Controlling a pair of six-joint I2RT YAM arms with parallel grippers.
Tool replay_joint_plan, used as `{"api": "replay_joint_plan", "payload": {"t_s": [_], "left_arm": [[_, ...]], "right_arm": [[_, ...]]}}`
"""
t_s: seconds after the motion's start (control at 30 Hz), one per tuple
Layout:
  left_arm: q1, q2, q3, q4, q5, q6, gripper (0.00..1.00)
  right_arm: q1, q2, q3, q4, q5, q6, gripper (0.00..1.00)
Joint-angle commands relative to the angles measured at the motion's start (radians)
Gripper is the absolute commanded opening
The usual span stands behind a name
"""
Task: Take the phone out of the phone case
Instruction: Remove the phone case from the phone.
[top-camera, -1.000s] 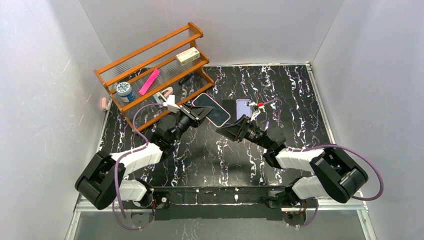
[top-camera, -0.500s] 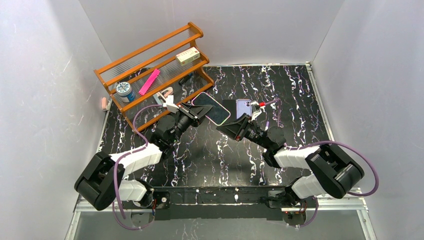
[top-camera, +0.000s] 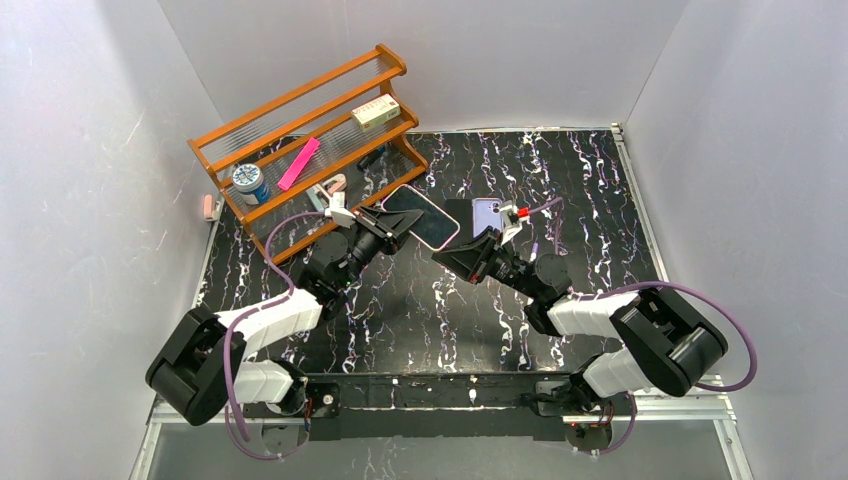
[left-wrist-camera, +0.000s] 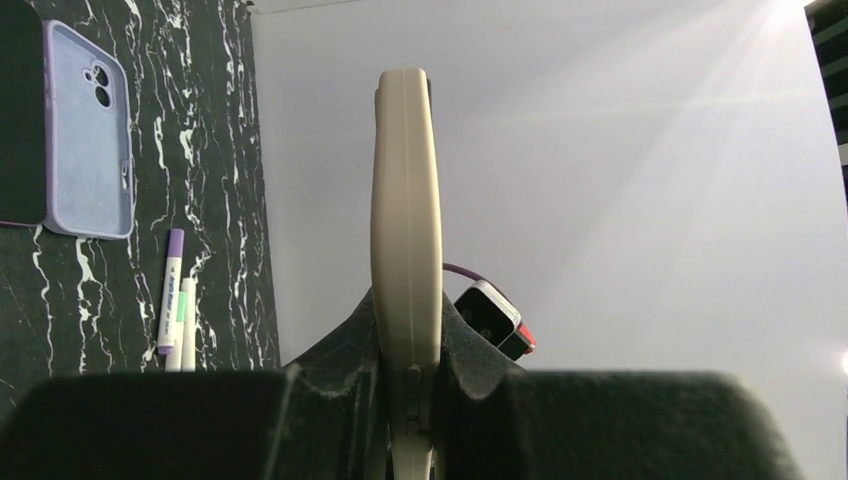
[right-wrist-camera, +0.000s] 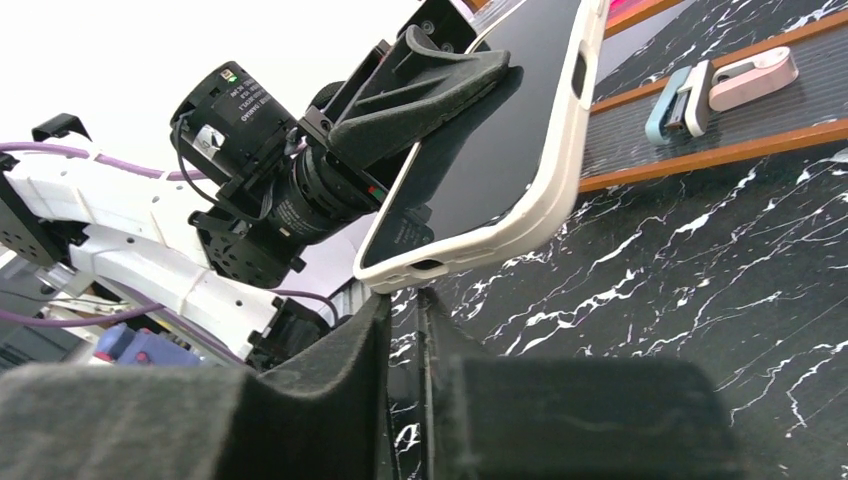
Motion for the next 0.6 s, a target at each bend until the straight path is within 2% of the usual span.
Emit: {"api": "replay_joint_plan", "payload": {"t_s": [0.0, 0.13, 0.23, 0.37, 0.57], "left_arm": [[-0.010, -0.046, -0.001, 0.076, 0.023, 0.007, 0.00], [-0.010, -0.037, -0.004, 0.076, 0.019, 0.017, 0.00], [-0.010, -0.038, -0.002, 0.076, 0.020, 0.029, 0.00], [-0.010, -0.040, -0.002, 0.075, 0.016, 0.042, 0.00], [-0.010, -0.030, 0.001, 0.075, 0.028, 0.042, 0.00]], "right_arm": [[-0.006, -0.008, 0.006, 0.071, 0.010, -0.033, 0.28], [-0.006, -0.030, -0.014, 0.083, 0.017, -0.006, 0.41], [-0.006, -0.042, -0.012, 0.086, 0.023, 0.006, 0.47], [-0.006, -0.044, 0.002, 0.101, 0.014, 0.023, 0.50], [-0.006, -0.032, 0.012, 0.117, 0.022, 0.031, 0.48]]}}
